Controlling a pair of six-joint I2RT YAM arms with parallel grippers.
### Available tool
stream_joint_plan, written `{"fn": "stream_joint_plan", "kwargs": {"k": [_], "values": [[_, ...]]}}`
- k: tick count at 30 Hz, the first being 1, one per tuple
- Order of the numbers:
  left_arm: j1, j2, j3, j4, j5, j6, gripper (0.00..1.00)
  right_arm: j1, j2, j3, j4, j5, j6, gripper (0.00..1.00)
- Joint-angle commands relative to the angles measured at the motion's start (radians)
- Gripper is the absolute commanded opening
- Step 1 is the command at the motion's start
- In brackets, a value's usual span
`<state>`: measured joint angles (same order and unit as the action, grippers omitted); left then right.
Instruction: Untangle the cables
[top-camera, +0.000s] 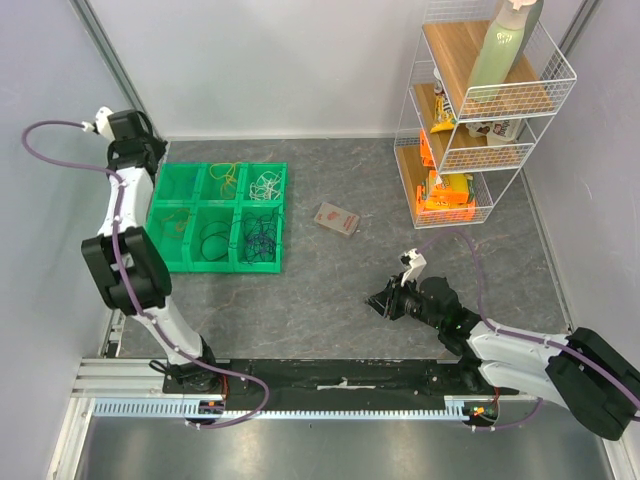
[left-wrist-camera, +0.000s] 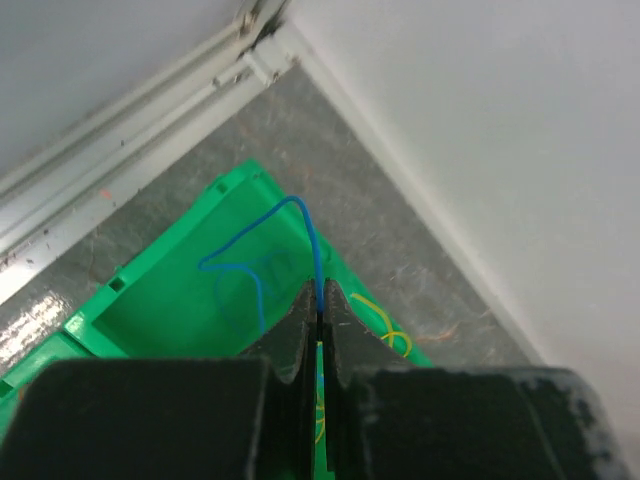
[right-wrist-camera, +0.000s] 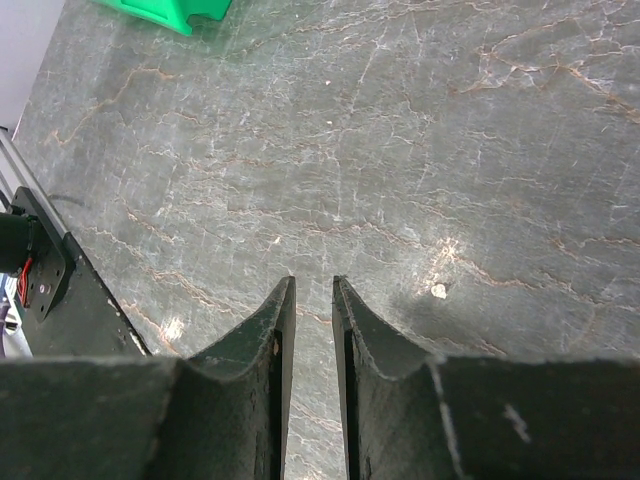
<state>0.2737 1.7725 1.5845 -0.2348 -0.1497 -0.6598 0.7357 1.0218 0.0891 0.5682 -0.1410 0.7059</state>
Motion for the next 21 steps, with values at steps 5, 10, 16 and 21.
{"fn": "stream_joint_plan", "kwargs": {"k": [5, 10, 16, 21], "values": [[0.027, 0.223, 0.103, -0.099, 0.183, -0.093, 0.02, -0.004, -0.006, 0.001, 0.053, 0.001, -0.013, 0.29], [0.078, 0.272, 0.101, -0.097, 0.276, -0.138, 0.02, -0.004, -0.003, 0.001, 0.053, 0.000, -0.013, 0.29], [0.098, 0.242, 0.084, -0.089, 0.291, -0.155, 0.25, -0.004, 0.011, 0.004, 0.061, -0.005, -0.014, 0.29], [0.098, 0.177, 0.066, -0.097, 0.317, -0.199, 0.48, -0.004, 0.017, 0.008, 0.064, -0.008, -0.014, 0.29]]}}
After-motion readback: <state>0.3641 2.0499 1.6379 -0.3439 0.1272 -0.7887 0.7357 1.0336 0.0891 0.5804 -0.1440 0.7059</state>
